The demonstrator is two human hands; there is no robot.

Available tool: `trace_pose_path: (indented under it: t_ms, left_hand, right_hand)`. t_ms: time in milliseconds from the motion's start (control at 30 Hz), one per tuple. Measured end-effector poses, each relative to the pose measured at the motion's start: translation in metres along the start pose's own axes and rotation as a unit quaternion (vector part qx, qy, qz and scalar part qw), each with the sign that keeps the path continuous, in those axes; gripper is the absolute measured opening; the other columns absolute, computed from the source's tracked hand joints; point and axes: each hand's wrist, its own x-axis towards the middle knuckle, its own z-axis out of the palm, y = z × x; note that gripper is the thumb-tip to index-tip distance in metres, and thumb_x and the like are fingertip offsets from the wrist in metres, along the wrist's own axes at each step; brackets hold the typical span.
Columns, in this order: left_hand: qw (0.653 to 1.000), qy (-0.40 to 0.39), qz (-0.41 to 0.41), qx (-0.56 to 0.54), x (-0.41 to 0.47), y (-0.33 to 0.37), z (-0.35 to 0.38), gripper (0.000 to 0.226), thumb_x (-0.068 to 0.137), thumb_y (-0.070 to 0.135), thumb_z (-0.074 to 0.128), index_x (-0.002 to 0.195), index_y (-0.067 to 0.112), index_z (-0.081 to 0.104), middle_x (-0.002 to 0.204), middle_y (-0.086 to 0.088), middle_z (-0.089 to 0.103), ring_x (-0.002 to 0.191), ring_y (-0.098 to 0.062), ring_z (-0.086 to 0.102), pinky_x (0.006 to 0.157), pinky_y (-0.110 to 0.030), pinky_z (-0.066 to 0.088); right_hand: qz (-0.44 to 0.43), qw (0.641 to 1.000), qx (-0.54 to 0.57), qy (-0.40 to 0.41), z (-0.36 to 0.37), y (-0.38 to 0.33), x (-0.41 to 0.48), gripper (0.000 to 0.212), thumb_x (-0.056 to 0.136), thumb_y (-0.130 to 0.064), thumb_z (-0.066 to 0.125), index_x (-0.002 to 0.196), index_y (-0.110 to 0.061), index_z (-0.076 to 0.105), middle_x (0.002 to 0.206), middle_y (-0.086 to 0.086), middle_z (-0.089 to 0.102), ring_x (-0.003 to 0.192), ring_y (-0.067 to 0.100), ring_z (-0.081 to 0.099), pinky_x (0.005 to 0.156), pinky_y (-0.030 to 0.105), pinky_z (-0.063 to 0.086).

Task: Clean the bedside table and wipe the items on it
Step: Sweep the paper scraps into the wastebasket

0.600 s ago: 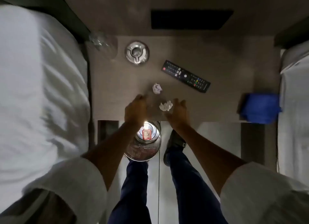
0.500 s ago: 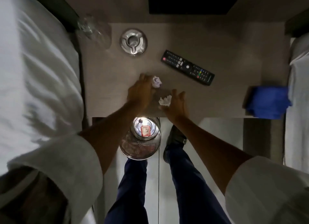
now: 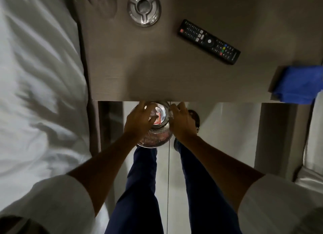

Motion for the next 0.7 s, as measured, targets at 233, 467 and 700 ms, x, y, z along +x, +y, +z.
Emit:
trace_pose_path:
  t_ms: [233,467,700]
  left_hand:
    - [0.994,-0.082,-0.064,-0.025,-0.024,-0.027,0.042,0.056,0.095,0.046,0.05,0.144,0.02,0.042,0.154,-0.011,0.037,0.138,-0.031,0.04,0.109,-0.047,0.041]
    - [0.997,-0.002,-0.064,-0.035,-0.007,-0.018,0.012,0.041,0.097,0.033,0.046,0.135,0.019,0.051,0.139,-0.009,0.053,0.124,-0.028,0.054,0.1,-0.042,0.048]
    - [0.972,0.181,0.12,0.091,0.064,0.018,-0.073,0.021,0.092,0.019,0.056,0.107,0.012,0.069,0.101,-0.011,0.067,0.079,-0.028,0.066,0.062,-0.035,0.052]
  right_hand:
    - [0.052,0.996,0.033,-0.071,0.041,0.006,-0.025,0.047,0.083,-0.015,0.066,0.124,-0.018,0.043,0.124,0.012,0.046,0.104,0.026,0.056,0.071,0.033,0.054]
    - [0.055,0.997,0.048,-0.018,0.004,0.009,-0.013,0.041,0.085,-0.011,0.059,0.122,-0.017,0.043,0.121,0.011,0.048,0.101,0.029,0.058,0.071,0.04,0.056]
    - [-0.022,0.991,0.025,0.133,-0.089,0.002,0.057,0.032,0.083,-0.015,0.043,0.114,-0.01,0.046,0.114,0.015,0.052,0.091,0.035,0.057,0.073,0.052,0.053]
